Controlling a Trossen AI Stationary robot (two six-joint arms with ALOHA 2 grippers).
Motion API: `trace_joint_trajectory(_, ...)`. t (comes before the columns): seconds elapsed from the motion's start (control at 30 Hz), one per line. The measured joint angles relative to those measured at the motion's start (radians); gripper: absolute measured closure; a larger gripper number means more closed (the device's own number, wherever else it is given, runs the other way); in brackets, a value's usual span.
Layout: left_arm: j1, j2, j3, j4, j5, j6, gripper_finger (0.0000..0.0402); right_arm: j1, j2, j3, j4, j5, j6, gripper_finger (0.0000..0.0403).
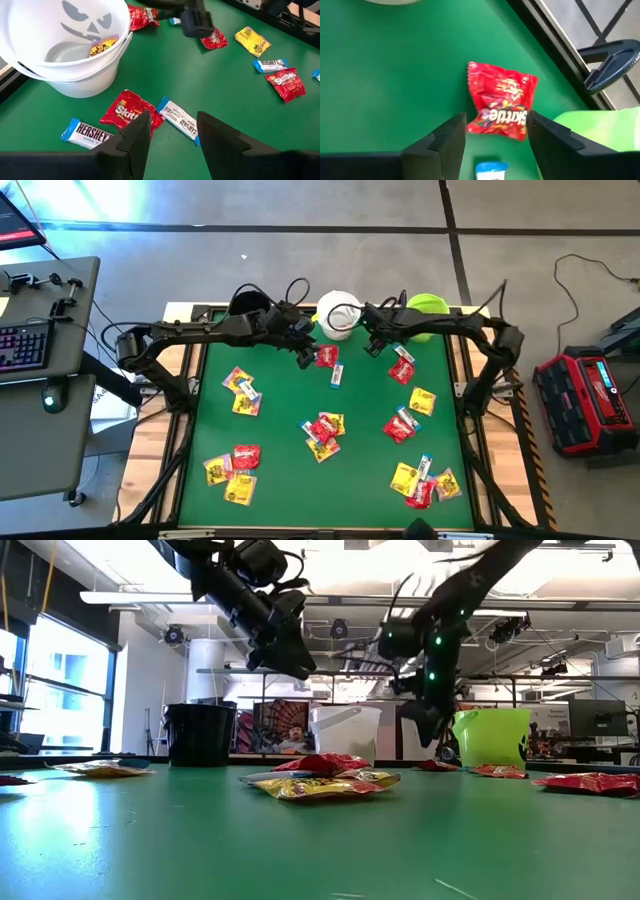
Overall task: Sort candy by brand, put in halloween buckets
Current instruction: Put the red candy into the green bucket
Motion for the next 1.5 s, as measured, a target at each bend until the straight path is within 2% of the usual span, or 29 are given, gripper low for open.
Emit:
trace_joint_trajectory(0.17, 0.0, 0.0, 0.0, -0.008, 0.0, -0.005, 0.0248, -0.052, 0.05, 0.0, 0.062, -0.084, -0.023, 0.0206)
trace_joint_trajectory(0.7, -0.001, 0.0, 0.0, -0.017, -0.001, -0.008, 0.0248, -0.115, 0.123, 0.001, 0.09, -0.182, -0.063, 0.0211)
trace_joint_trajectory(0.83, -0.001, 0.0, 0.0, -0.017, -0.001, -0.008, 0.0248, -0.115, 0.124, 0.001, 0.092, -0.194, -0.063, 0.0253)
trace_joint_trajectory(1.03, -0.001, 0.0, 0.0, -0.016, -0.001, -0.019, 0.0248, -0.115, 0.121, 0.002, 0.091, -0.199, -0.063, 0.0368)
trace_joint_trajectory(1.1, -0.001, 0.0, 0.0, -0.016, -0.001, -0.018, 0.0248, -0.112, 0.116, 0.002, 0.082, -0.2, -0.063, 0.039)
trace_joint_trajectory(1.3, -0.001, 0.0, 0.0, -0.016, -0.001, -0.018, 0.0248, -0.11, 0.072, 0.008, 0.03, -0.295, -0.017, 0.0395)
trace_joint_trajectory(1.5, -0.001, 0.0, 0.0, -0.015, -0.001, -0.017, 0.0248, -0.089, -0.008, 0.044, -0.031, -0.343, 0.04, 0.0401)
